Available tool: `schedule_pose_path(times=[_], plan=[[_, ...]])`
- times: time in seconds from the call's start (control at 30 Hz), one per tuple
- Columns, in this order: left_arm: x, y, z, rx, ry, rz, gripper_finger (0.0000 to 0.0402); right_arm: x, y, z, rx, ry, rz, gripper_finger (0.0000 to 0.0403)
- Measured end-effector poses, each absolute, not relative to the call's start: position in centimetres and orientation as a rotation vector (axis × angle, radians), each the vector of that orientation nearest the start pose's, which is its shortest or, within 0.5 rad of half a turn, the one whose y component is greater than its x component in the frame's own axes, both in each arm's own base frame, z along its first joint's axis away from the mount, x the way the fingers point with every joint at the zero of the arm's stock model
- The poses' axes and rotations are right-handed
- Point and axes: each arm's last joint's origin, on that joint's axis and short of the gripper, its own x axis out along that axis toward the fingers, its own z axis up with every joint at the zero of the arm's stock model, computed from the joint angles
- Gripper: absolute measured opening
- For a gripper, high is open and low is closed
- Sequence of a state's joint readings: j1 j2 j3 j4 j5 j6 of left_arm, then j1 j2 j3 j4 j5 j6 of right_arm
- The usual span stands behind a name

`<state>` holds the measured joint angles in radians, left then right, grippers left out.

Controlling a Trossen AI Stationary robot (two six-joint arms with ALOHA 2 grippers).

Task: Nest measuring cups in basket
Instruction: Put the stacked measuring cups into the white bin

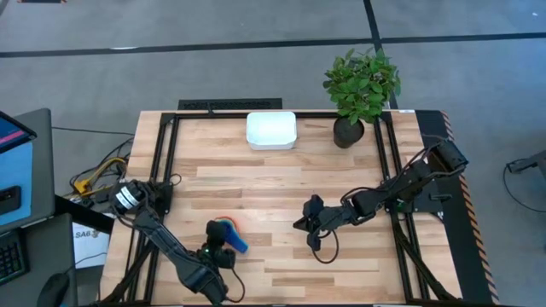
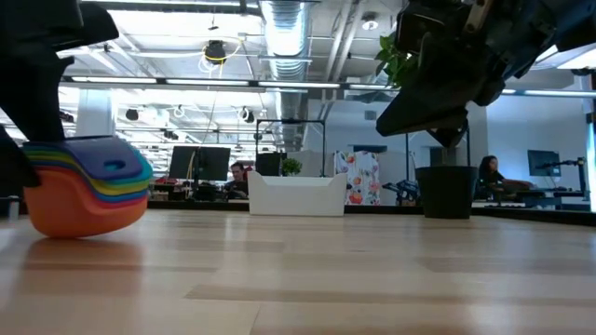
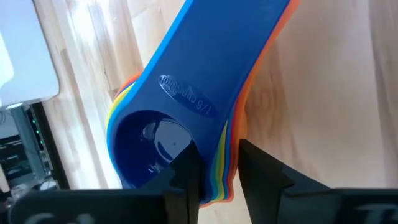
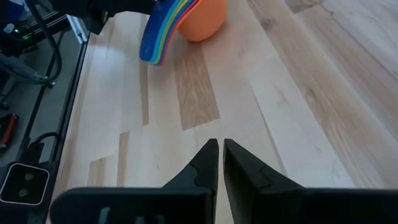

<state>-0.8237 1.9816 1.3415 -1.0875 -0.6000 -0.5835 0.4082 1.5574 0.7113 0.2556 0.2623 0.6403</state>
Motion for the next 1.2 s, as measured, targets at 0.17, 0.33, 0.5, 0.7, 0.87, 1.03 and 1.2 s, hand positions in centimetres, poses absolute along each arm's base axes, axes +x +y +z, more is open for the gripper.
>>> schedule_pose_path(times=[0.17,0.33,0.5,0.7,0.87,1.03,1.2], plan=[[24.9,-23.7,15.9,0.631,1.247,0.228,0.008,28.1,11.5,17.0,0.436,0.581,-0.042,0.0049],[25.9,-22.7,16.3,0.617,1.277,0.268,0.0078,27.6,11.5,17.2,0.448,0.614,-0.059,0.0049],[27.2,-20.9,17.3,0.563,1.29,0.297,0.0078,26.5,12.2,18.0,0.437,0.616,-0.07,0.0049],[28.6,-17.7,19.9,0.488,1.264,0.342,0.0078,24.3,12.9,19.4,0.425,0.618,-0.126,0.0049],[30.3,-14.3,21.5,0.463,1.248,0.344,0.0078,22.9,13.2,19.9,0.41,0.627,-0.174,0.0049],[33.0,-9.9,21.9,0.448,1.243,0.324,0.0078,22.3,13.7,19.7,0.401,0.642,-0.196,0.0049],[35.4,-4.5,22.1,0.4,1.207,0.32,0.0078,21.9,14.0,19.3,0.416,0.659,-0.226,0.0049]])
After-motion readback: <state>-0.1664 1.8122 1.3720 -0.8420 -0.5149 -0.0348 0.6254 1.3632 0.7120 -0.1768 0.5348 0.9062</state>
